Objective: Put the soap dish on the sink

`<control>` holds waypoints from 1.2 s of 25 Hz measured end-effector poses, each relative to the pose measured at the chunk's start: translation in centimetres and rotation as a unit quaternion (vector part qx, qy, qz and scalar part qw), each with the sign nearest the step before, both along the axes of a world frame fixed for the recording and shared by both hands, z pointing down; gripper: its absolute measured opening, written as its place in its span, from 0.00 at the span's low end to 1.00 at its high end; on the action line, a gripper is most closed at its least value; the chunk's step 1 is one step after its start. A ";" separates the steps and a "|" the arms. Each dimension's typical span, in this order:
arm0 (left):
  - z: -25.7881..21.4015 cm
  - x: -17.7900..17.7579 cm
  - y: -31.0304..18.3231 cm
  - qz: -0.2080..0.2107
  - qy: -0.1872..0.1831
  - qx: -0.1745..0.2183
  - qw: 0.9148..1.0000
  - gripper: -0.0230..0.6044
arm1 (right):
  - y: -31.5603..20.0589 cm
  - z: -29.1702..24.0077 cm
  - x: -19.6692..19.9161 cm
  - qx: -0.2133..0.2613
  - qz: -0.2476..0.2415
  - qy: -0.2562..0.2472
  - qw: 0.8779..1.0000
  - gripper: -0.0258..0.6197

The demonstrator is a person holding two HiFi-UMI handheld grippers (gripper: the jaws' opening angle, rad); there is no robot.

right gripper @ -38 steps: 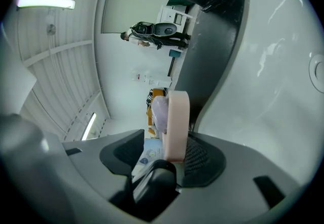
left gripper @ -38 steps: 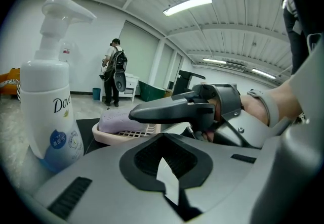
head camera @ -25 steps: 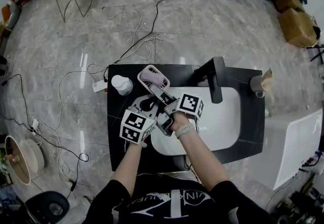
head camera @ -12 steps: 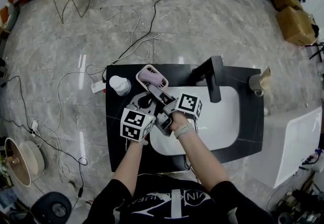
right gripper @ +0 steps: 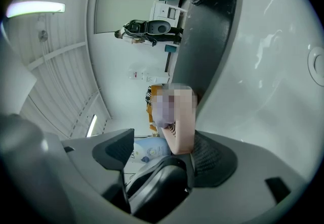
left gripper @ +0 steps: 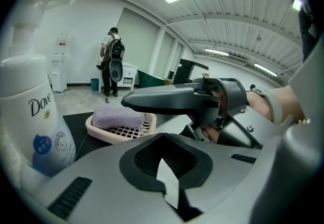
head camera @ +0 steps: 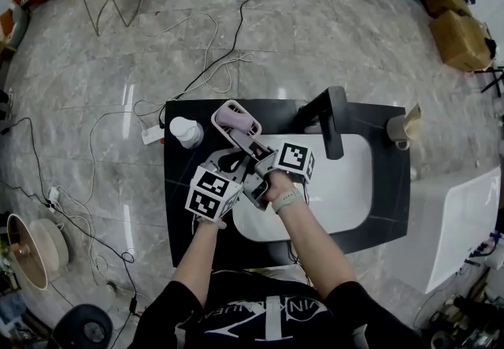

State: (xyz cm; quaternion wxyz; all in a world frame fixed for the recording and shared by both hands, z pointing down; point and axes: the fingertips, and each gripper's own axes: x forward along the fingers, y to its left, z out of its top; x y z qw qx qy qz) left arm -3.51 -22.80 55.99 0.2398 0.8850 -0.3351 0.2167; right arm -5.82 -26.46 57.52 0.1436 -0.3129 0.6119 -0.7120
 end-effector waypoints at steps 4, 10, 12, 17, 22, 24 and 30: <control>0.6 0.0 -0.2 0.009 -0.034 -0.006 0.999 0.06 | 0.2 -0.1 -0.1 0.002 -0.004 -0.006 1.000 0.56; 1.3 0.2 -0.2 0.058 -0.100 -0.019 0.993 0.06 | 0.2 0.1 0.3 -0.005 0.000 -0.007 1.000 0.57; 1.4 0.4 -0.2 0.063 -0.107 -0.021 0.992 0.06 | 0.4 0.2 0.4 -0.011 -0.001 -0.001 1.000 0.57; 1.8 0.4 -0.1 0.055 -0.113 -0.023 0.992 0.06 | 0.6 0.3 0.4 0.001 -0.012 -0.003 1.000 0.57; 2.1 0.5 -0.3 0.049 -0.116 -0.020 0.992 0.06 | 0.8 0.5 0.7 -0.003 -0.012 -0.003 1.000 0.57; 2.4 0.5 -0.3 0.046 -0.123 -0.020 0.991 0.06 | 1.1 0.4 0.8 -0.007 -0.012 -0.007 1.000 0.57; 2.5 0.6 -0.3 0.034 -0.123 -0.019 0.992 0.06 | 1.9 0.0 1.4 -0.006 -0.010 -0.014 1.000 0.57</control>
